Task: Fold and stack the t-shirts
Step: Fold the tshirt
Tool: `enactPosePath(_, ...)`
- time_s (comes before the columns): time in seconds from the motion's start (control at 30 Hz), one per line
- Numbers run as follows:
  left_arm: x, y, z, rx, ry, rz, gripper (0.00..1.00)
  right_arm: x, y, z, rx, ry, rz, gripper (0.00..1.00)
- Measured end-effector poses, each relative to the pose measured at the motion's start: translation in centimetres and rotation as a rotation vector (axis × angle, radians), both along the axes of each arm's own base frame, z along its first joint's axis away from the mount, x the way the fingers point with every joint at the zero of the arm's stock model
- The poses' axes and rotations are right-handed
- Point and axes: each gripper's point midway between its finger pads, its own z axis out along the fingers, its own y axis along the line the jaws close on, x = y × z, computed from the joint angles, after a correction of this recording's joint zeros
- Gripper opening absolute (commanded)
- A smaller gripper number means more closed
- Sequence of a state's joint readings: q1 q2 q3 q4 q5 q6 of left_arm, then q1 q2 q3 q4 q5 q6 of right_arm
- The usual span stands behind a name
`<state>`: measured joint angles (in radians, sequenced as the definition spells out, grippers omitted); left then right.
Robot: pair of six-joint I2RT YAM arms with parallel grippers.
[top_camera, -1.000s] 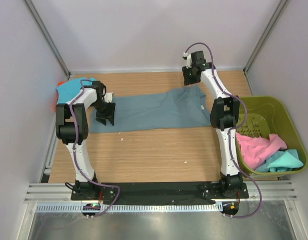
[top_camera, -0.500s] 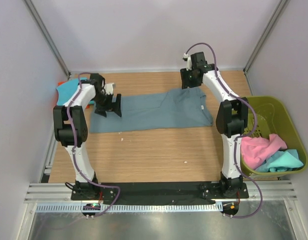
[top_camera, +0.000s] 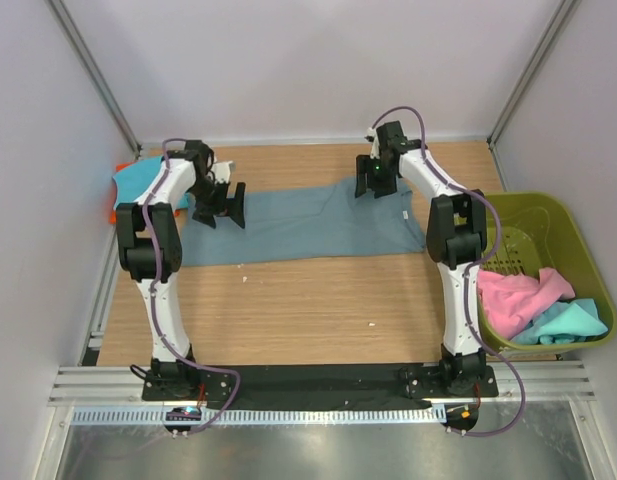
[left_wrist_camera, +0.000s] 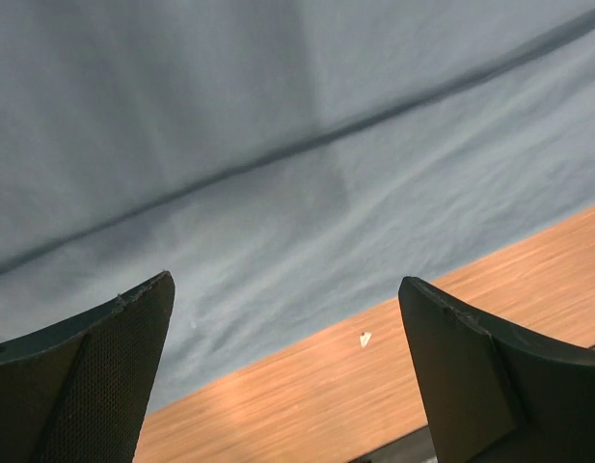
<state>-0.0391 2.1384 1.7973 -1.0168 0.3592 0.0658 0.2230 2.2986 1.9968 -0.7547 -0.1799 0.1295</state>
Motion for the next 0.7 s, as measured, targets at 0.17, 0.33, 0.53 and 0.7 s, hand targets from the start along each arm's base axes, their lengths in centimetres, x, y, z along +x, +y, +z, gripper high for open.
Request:
enactPosePath(0.17, -1.9, 0.5, -1.7, 0.028, 0.067, -0.012, 1.00, 0.8, -0.2, -2.5, 0.027, 0.045, -0.037, 0.65)
enactPosePath(0.33, -2.4, 0.7, -2.2, 0.043, 0.080, -0.011, 0.99, 1.7, -1.5, -2.7, 0.059, 0.048, -0.085, 0.64)
enactPosePath(0.53, -4.7, 0.6, -3.4, 0.059, 0.133, -0.023, 1.00, 2.4, -2.1, -2.7, 0.091, 0.053, -0.109, 0.64)
enactPosePath(0.7, -6.0, 0.4, -3.9, 0.096, 0.135, -0.046, 0.99, 4.4, -1.5, -2.5, 0.110, 0.016, -0.097, 0.64)
